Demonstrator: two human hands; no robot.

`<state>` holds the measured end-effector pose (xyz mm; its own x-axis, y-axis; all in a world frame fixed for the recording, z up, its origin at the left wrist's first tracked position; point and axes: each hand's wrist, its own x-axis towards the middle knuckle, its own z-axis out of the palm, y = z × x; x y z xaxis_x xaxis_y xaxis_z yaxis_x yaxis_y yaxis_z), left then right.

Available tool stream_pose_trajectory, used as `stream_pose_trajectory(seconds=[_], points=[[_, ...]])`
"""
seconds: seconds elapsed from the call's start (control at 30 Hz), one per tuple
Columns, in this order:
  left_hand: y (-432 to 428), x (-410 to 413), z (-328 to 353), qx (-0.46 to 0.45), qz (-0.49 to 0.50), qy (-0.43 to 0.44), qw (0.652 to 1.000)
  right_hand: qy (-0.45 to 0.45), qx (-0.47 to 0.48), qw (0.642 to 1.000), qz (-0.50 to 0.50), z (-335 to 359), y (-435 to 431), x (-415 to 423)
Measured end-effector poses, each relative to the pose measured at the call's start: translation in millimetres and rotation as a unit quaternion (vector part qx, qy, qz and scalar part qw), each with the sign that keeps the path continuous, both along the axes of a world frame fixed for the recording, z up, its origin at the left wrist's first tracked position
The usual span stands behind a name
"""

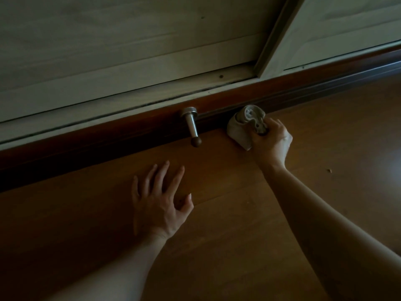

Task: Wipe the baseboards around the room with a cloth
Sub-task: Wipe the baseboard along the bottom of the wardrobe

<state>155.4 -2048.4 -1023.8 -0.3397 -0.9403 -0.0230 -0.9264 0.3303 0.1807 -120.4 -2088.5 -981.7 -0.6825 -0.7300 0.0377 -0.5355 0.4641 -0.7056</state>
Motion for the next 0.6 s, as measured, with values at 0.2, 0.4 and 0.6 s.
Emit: stream_pose_trajectory(seconds=[0.2, 0.4, 0.6], points=[[0, -1, 0, 0.001, 0.001, -0.007, 1.000, -0.003, -0.021, 1.000, -0.007, -3, 0, 9], [0, -1, 0, -0.005, 0.003, -0.004, 1.000, -0.001, -0.036, 0.999, -0.027, -4, -1, 14], [0, -1, -1, -0.005, 0.002, -0.013, 1.000, 0.001, -0.035, 0.999, -0.006, -7, -1, 13]])
